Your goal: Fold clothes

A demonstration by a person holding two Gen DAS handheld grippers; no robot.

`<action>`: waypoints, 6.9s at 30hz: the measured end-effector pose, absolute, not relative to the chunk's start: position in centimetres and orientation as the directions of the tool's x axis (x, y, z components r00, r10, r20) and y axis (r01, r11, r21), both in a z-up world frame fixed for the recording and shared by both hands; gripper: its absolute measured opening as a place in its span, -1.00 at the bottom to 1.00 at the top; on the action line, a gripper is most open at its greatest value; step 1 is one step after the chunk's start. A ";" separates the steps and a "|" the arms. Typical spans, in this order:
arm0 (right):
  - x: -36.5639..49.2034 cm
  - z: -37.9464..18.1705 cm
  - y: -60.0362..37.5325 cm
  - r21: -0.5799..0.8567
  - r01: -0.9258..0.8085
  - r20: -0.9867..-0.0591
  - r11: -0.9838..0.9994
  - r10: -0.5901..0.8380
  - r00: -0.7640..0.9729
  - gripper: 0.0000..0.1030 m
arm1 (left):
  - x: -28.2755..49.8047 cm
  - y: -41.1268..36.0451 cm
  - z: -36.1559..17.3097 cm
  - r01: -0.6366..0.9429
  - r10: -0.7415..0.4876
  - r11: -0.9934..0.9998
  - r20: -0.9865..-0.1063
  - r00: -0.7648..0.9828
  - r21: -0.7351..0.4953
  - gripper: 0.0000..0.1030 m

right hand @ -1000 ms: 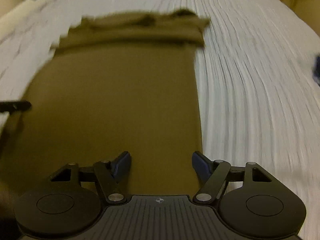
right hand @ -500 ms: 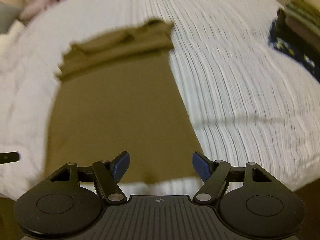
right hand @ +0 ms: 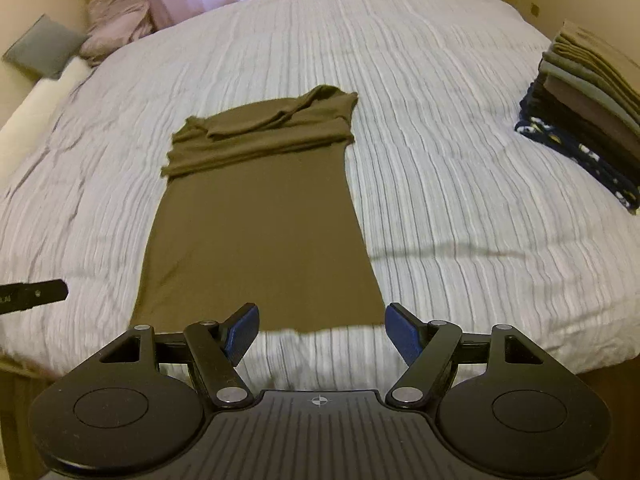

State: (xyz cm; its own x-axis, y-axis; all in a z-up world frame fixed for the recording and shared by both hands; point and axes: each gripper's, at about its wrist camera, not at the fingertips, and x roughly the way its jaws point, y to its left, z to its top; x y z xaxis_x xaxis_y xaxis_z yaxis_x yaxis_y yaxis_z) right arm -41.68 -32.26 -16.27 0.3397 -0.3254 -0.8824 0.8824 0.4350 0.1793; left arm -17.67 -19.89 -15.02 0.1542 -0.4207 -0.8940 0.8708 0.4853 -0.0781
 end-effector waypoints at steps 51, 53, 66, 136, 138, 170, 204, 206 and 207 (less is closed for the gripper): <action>-47.8 -15.8 -22.5 0.136 0.800 -0.891 0.584 -0.282 0.357 0.42 | -27.9 -9.8 -13.8 0.826 -0.372 0.563 -0.902 0.218 -0.032 -0.09; -47.6 -15.9 -22.7 0.135 0.799 -0.892 0.586 -0.280 0.356 0.42 | -27.8 -10.1 -14.0 0.824 -0.368 0.566 -0.904 0.218 -0.032 -0.09; -46.3 -18.3 -27.1 0.168 0.834 -0.905 0.525 -0.254 0.342 0.42 | -23.8 -14.1 -17.5 0.824 -0.331 0.566 -0.924 0.192 -0.032 -0.07; -54.9 -35.5 -40.8 0.790 0.599 -0.610 0.127 0.078 0.788 -0.96 | -3.4 -8.5 -36.2 0.447 -0.720 0.469 -0.623 -0.307 -0.762 -0.98; -54.8 -35.2 -41.5 0.801 0.590 -0.598 0.103 0.081 0.798 -0.95 | -3.1 -8.7 -36.2 0.422 -0.723 0.478 -0.618 -0.310 -0.771 -0.98; -35.7 -35.2 -67.8 0.531 0.777 -0.746 0.339 -0.247 0.618 0.03 | 13.3 -42.6 -40.6 0.522 -0.677 0.426 -0.643 -0.358 -0.739 -0.41; -29.3 -39.5 -71.2 0.234 0.797 -0.806 0.557 -0.347 0.479 -0.91 | 12.9 -48.5 -43.0 0.726 -0.646 0.457 -0.753 -0.127 -0.514 -0.88; -28.6 -39.0 -70.6 0.165 0.816 -0.817 0.554 -0.387 0.427 -0.13 | 12.6 -48.8 -42.6 0.730 -0.634 0.483 -0.768 -0.089 -0.483 -0.85; -28.5 -38.3 -70.1 0.123 0.828 -0.801 0.546 -0.438 0.408 0.31 | 12.4 -48.8 -42.1 0.732 -0.631 0.498 -0.773 -0.061 -0.464 -0.77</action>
